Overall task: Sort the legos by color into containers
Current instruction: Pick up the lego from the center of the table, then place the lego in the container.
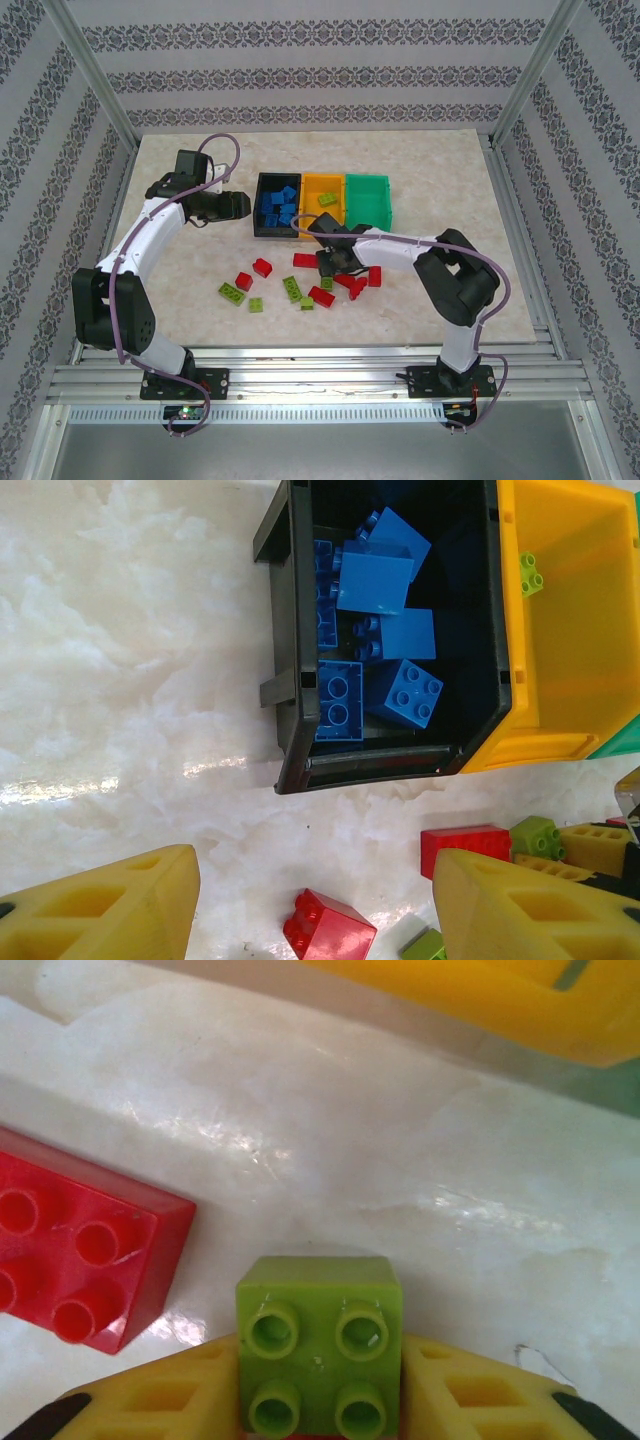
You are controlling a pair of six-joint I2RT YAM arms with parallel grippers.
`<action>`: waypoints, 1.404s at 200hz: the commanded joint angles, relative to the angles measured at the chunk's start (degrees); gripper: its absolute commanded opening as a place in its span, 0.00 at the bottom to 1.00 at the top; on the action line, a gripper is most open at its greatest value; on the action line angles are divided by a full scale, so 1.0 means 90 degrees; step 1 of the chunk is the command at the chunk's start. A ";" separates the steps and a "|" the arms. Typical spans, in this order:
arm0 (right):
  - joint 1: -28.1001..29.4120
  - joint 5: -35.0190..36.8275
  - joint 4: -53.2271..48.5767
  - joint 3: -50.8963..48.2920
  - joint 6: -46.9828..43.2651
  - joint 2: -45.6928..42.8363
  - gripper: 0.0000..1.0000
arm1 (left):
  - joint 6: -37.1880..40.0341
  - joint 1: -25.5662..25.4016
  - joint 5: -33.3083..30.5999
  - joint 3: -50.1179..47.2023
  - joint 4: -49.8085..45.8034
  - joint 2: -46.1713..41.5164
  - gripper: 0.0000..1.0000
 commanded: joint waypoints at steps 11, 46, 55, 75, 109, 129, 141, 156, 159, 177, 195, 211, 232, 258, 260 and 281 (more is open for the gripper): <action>-0.0049 0.0041 -0.0077 -0.0010 0.0030 -0.0285 0.35 | 0.0023 0.0077 0.0022 -0.0036 0.0200 -0.0155 0.63; -0.0059 -0.0053 -0.0023 0.0460 -0.0081 -0.0305 0.30 | 0.0018 0.0080 0.0005 -0.0039 0.0194 -0.0160 0.63; -0.0066 -0.0057 -0.0004 0.0607 -0.0126 -0.0307 0.30 | 0.0018 0.0082 0.0004 -0.0039 0.0195 -0.0161 0.63; -0.0136 -0.0056 0.0018 0.0962 -0.0254 -0.0277 0.30 | 0.0018 0.0082 0.0017 -0.0036 0.0200 -0.0159 0.63; -0.0404 -0.0127 0.0041 0.1639 -0.0472 -0.0096 0.30 | 0.0020 0.0077 0.0004 -0.0039 0.0192 -0.0161 0.63; -0.0594 -0.0144 0.0058 0.2052 -0.0591 0.0086 0.30 | 0.0018 0.0079 0.0007 -0.0039 0.0200 -0.0157 0.63; -0.0708 -0.0210 0.0048 0.2295 -0.0641 0.0250 0.31 | 0.0018 0.0077 0.0007 -0.0040 0.0200 -0.0148 0.63; -0.0828 -0.0293 0.0039 0.2562 -0.0691 0.0436 0.34 | 0.0025 0.0082 -0.0013 -0.0032 0.0191 -0.0143 0.63; -0.0848 -0.0306 0.0026 0.2627 -0.0697 0.0475 0.35 | 0.0028 0.0077 -0.0019 -0.0038 0.0192 -0.0144 0.63; -0.0913 -0.0357 -0.0043 0.2852 -0.0738 0.0634 0.43 | 0.0037 0.0077 -0.0032 -0.0032 0.0180 -0.0149 0.63; -0.0918 -0.0390 -0.0023 0.2837 -0.0726 0.0645 0.45 | 0.0040 0.0078 -0.0064 -0.0038 0.0180 -0.0140 0.63; -0.0908 -0.0414 -0.0002 0.2710 -0.0706 0.0580 0.45 | 0.0039 0.0082 -0.0052 -0.0037 0.0180 -0.0127 0.63; -0.0895 -0.0450 0.0081 0.2413 -0.0650 0.0403 0.46 | 0.0019 0.0078 -0.0004 -0.0030 0.0190 -0.0095 0.63; -0.0819 -0.0571 0.0284 0.1837 -0.0576 0.0053 0.46 | 0.0009 0.0077 0.0038 -0.0030 0.0190 -0.0064 0.63; -0.0817 -0.0585 0.0290 0.1797 -0.0571 0.0026 0.46 | 0.0014 0.0079 0.0034 -0.0027 0.0190 -0.0067 0.63; -0.0665 -0.0707 0.0397 0.1287 -0.0545 -0.0292 0.47 | 0.0009 0.0082 0.0054 -0.0030 0.0200 -0.0078 0.63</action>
